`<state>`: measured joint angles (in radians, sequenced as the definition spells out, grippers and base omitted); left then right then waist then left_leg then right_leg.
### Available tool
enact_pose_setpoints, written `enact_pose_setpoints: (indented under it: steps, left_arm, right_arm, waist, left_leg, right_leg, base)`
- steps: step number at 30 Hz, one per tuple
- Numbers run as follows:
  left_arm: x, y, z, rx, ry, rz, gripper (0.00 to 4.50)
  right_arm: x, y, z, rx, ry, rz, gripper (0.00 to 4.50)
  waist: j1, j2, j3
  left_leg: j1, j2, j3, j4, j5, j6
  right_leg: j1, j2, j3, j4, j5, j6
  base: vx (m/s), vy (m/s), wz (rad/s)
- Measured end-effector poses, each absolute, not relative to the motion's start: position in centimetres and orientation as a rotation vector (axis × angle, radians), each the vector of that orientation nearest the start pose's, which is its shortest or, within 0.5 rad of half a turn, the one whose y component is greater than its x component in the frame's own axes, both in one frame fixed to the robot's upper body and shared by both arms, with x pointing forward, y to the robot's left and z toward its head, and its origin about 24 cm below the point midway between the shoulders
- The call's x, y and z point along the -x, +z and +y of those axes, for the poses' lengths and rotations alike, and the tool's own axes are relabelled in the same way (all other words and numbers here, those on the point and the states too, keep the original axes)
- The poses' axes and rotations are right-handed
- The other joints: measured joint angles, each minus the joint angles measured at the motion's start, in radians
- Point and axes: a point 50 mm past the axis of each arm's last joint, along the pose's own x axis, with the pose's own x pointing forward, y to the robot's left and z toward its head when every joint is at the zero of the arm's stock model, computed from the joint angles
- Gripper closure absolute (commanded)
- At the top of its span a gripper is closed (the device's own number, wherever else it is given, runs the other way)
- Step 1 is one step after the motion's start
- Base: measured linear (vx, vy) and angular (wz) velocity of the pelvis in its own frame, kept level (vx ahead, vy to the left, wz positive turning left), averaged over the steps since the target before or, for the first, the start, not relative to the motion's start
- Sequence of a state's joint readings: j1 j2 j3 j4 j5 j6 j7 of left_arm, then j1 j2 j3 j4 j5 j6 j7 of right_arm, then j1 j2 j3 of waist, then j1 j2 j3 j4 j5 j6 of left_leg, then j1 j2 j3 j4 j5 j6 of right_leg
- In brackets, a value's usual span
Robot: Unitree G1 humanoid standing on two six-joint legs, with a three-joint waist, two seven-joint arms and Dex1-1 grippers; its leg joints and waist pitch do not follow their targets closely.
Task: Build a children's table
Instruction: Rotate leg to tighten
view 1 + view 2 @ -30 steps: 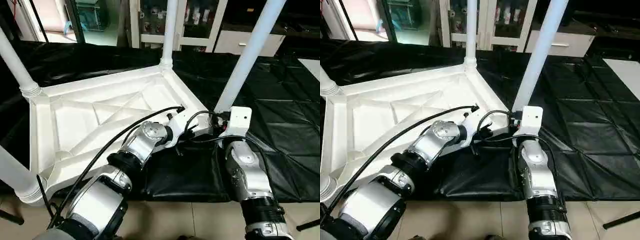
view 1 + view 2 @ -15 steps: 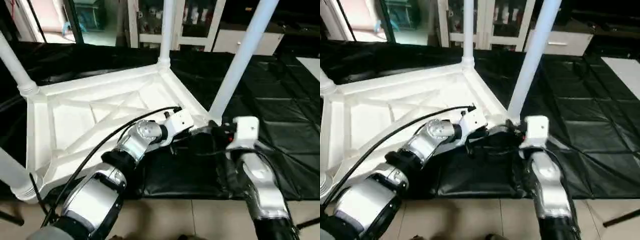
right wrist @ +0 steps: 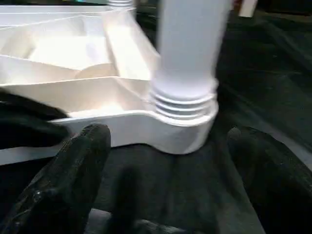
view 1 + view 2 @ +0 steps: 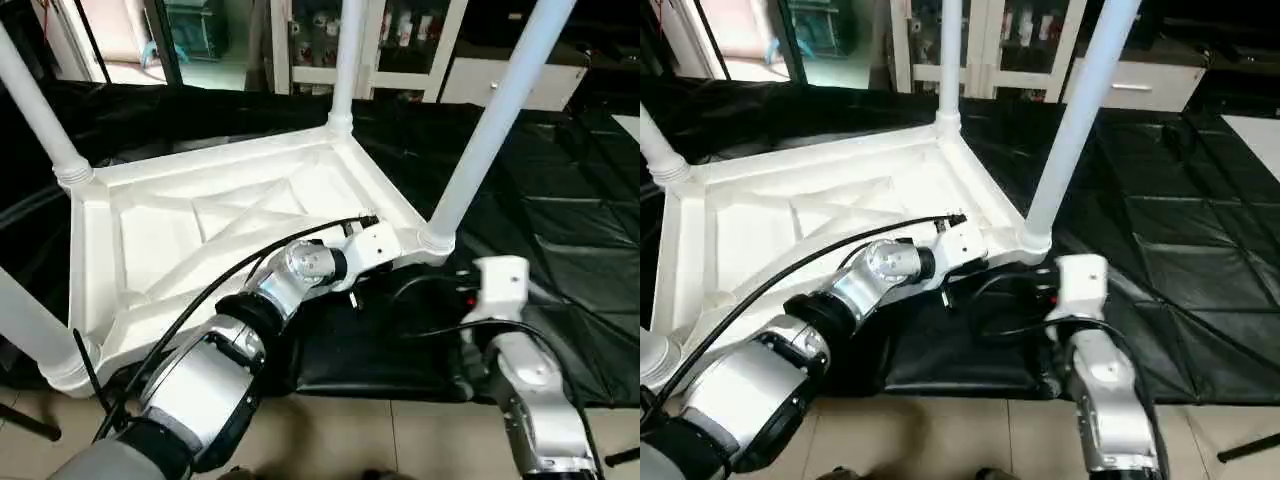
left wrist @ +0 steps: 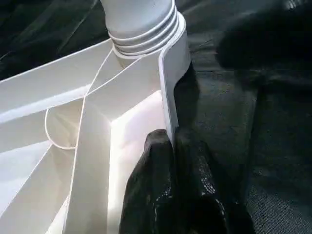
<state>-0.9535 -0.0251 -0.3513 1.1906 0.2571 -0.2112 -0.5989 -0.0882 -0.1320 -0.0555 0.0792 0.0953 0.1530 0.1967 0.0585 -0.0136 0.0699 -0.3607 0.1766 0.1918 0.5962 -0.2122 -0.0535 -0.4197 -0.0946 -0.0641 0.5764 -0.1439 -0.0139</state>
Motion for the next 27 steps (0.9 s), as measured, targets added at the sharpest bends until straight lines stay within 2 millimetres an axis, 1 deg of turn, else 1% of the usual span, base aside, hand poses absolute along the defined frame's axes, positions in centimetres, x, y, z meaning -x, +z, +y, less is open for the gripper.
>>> enact_pose_setpoints:
  steps: [1,2,3,4,5,6,8,10,11,12,13,14,15,16,17,18,20,21,22,23,25,26,27]
  left_arm:
    - [-35.4,6.0,1.3,-0.627,-1.087,0.187,4.5]
    - [-35.4,6.0,1.4,-0.614,-1.089,0.192,4.05]
    - [-35.4,6.1,1.5,-0.585,-1.093,0.207,3.93]
    - [-35.5,6.2,1.6,-0.541,-1.091,0.213,3.93]
    - [-35.6,6.6,1.7,-0.458,-1.083,0.198,3.89]
    - [-35.7,7.0,1.6,-0.413,-1.08,0.182,3.8]
    - [-36.0,7.6,1.7,-0.357,-1.075,0.161,3.5]
    - [-36.2,8.2,1.7,-0.311,-1.075,0.147,3.46]
    - [-36.3,8.5,1.8,-0.292,-1.075,0.139,3.29]
    - [-36.4,8.8,1.9,-0.278,-1.075,0.128,3.29]
    - [-36.5,9.2,2.0,-0.243,-1.081,0.121,3.08]
    - [-36.6,9.6,2.2,-0.219,-1.086,0.115,3.08]
    - [-36.8,10.1,2.3,-0.202,-1.088,0.097,3.04]
    - [-36.9,10.5,2.5,-0.196,-1.092,0.085,2.84]
    - [-36.9,11.0,2.6,-0.192,-1.099,0.075,2.84]
    - [-37.0,11.5,2.9,-0.186,-1.102,0.056,2.65]
    - [-37.1,11.9,3.4,-0.179,-1.098,0.042,2.62]
    - [-37.1,11.8,3.5,-0.177,-1.097,0.045,2.41]
    - [-37.1,11.8,4.1,-0.178,-1.09,0.045,2.26]
    - [-36.9,11.8,4.3,-0.176,-1.091,0.043,2.26]
    - [-35.8,11.5,6.5,-0.125,-1.076,0.028,2.26]
    - [-35.4,11.2,7.3,-0.104,-1.061,0.039,2.26]
    - [-34.4,10.9,9.1,-0.076,-1.028,0.039,2.26]
  right_arm:
    - [-26.9,3.4,-17.3,0.019,0.164,0.144,0.38]
    - [-26.9,3.4,-17.2,0.022,0.172,0.145,0.31]
    - [-26.9,3.4,-17.0,0.027,0.179,0.146,0.28]
    - [-26.9,3.4,-16.9,0.029,0.183,0.147,0.28]
    - [-26.9,3.4,-16.9,0.03,0.184,0.148,0.28]
    - [-26.9,3.4,-16.9,0.03,0.185,0.148,0.28]
    - [-26.9,3.4,-16.8,0.031,0.188,0.149,0.28]
    - [-26.9,3.3,-16.8,0.03,0.197,0.155,0.28]
    - [-26.9,3.3,-16.7,0.03,0.202,0.156,0.28]
    - [-26.9,3.3,-16.7,0.03,0.205,0.156,0.28]
    - [-27.0,3.4,-16.6,0.031,0.21,0.155,0.28]
    - [-27.1,3.5,-16.5,0.034,0.217,0.152,0.28]
    - [-27.2,3.6,-16.5,0.036,0.222,0.146,0.28]
    - [-27.4,3.8,-16.5,0.04,0.226,0.14,0.28]
    - [-27.5,3.9,-16.4,0.046,0.235,0.135,0.28]
    - [-27.5,4.0,-16.3,0.053,0.251,0.133,0.28]
    - [-27.5,4.0,-16.2,0.054,0.26,0.134,0.28]
    - [-27.5,4.0,-16.2,0.054,0.264,0.134,0.28]
    - [-27.5,4.0,-16.1,0.054,0.275,0.134,0.28]
    - [-27.5,4.0,-16.0,0.053,0.282,0.134,0.28]
    - [-27.5,4.2,-15.9,0.037,0.341,0.129,0.28]
    - [-27.5,4.2,-16.1,0.042,0.356,0.132,0.28]
    - [-27.5,4.5,-16.0,0.041,0.396,0.127,0.28]
  waist:
    - [0.0,0.0,0.0]
    - [0.0,0.001,0.0]
    - [-0.001,0.001,0.0]
    - [-0.001,0.001,0.0]
    - [0.0,0.0,0.001]
    - [0.001,-0.002,0.001]
    - [0.0,-0.002,0.001]
    - [0.0,-0.003,0.001]
    - [0.0,-0.003,0.001]
    - [0.0,-0.003,0.001]
    - [0.0,-0.004,0.001]
    - [0.001,-0.004,0.001]
    - [0.0,-0.004,0.001]
    - [-0.001,-0.004,0.001]
    - [-0.001,-0.004,0.001]
    - [0.0,-0.005,0.001]
    - [0.001,-0.005,0.001]
    - [0.001,-0.005,0.001]
    - [0.002,-0.004,0.001]
    - [0.002,-0.004,0.001]
    - [-0.004,-0.002,0.0]
    - [-0.004,-0.002,0.0]
    - [-0.007,-0.001,-0.001]
  left_leg:
    - [0.0,0.0,0.0,0.0,0.0,0.0]
    - [0.0,0.0,0.0,0.0,0.0,0.0]
    - [0.0,0.0,0.0,0.0,0.0,0.001]
    - [0.0,0.0,0.0,0.0,0.001,0.001]
    - [-0.003,0.0,0.0,0.0,0.001,0.001]
    - [-0.004,0.0,0.0,0.0,0.002,0.003]
    - [-0.004,0.0,0.0,0.001,0.003,0.005]
    - [-0.005,0.0,0.0,0.001,0.003,0.005]
    - [-0.005,0.0,0.0,0.001,0.003,0.005]
    - [-0.005,0.0,0.0,0.001,0.003,0.006]
    - [-0.005,0.0,0.0,0.001,0.003,0.006]
    - [-0.005,0.0,0.0,0.001,0.003,0.006]
    - [-0.005,0.0,0.0,0.002,0.003,0.006]
    - [-0.005,0.001,0.0,0.003,0.003,0.006]
    - [-0.005,0.001,0.0,0.003,0.003,0.006]
    - [-0.005,0.001,0.0,0.003,0.003,0.006]
    - [-0.005,0.001,0.0,0.003,0.003,0.006]
    - [-0.005,0.001,0.0,0.003,0.003,0.006]
    - [-0.005,0.001,0.0,0.004,0.003,0.006]
    - [-0.005,0.001,0.001,0.004,0.003,0.006]
    - [-0.005,0.002,0.002,0.004,0.003,0.006]
    - [-0.005,0.003,0.002,0.005,0.002,0.007]
    - [-0.005,0.005,0.004,0.004,0.002,0.006]
  right_leg:
    - [0.0,0.0,0.0,0.0,0.0,0.0]
    - [0.0,0.0,0.0,0.0,0.0,0.0]
    - [0.0,0.0,0.0,0.0,-0.001,0.001]
    - [-0.001,0.0,0.0,0.0,-0.001,0.001]
    - [-0.002,0.0,-0.001,0.0,-0.001,0.001]
    - [-0.003,0.0,-0.001,0.0,-0.001,0.001]
    - [-0.003,0.0,0.0,0.0,-0.001,0.001]
    - [-0.004,0.0,0.0,0.0,-0.001,0.001]
    - [-0.004,0.0,0.0,0.0,-0.001,0.001]
    - [-0.005,0.0,0.0,0.0,-0.001,0.001]
    - [-0.005,0.0,0.0,0.0,-0.001,0.001]
    - [-0.005,0.0,0.0,0.001,-0.001,0.001]
    - [-0.005,0.0,0.0,0.001,-0.001,0.001]
    - [-0.005,0.0,0.0,0.002,-0.001,0.001]
    - [-0.005,0.0,0.0,0.002,-0.001,0.001]
    - [-0.005,0.0,0.0,0.002,-0.001,0.001]
    - [-0.005,0.0,0.0,0.002,0.0,0.001]
    - [-0.005,0.0,0.0,0.002,0.0,0.001]
    - [-0.005,0.0,0.0,0.002,0.0,0.001]
    - [-0.005,0.0,0.0,0.002,0.0,0.001]
    - [-0.005,0.0,0.0,0.003,0.0,0.0]
    - [-0.005,0.001,0.0,0.004,0.0,0.0]
    - [-0.006,0.001,0.0,0.004,0.0,0.0]
  base:
    - [0.0,0.0,0.0]
    - [0.0,0.0,0.0]
    - [0.0,0.0,0.0]
    - [0.0,0.0,0.0]
    - [0.0,0.0,0.0]
    - [0.0,0.0,0.0]
    - [0.0,0.0,0.0]
    - [0.0,0.0,0.0]
    - [0.0,0.0,0.0]
    - [0.0,0.0,0.0]
    - [0.0,0.0,0.0]
    - [0.0,0.0,0.0]
    - [0.0,0.0,0.0]
    - [0.0,0.0,0.0]
    - [0.0,0.0,0.0]
    - [0.0,0.0,0.0]
    - [0.0,0.0,0.0]
    - [0.0,0.0,0.0]
    - [0.0,0.0,0.0]
    - [0.0,0.0,0.0]
    - [0.0,0.0,0.0]
    - [0.0,0.0,0.0]
    - [0.0,0.0,0.0]
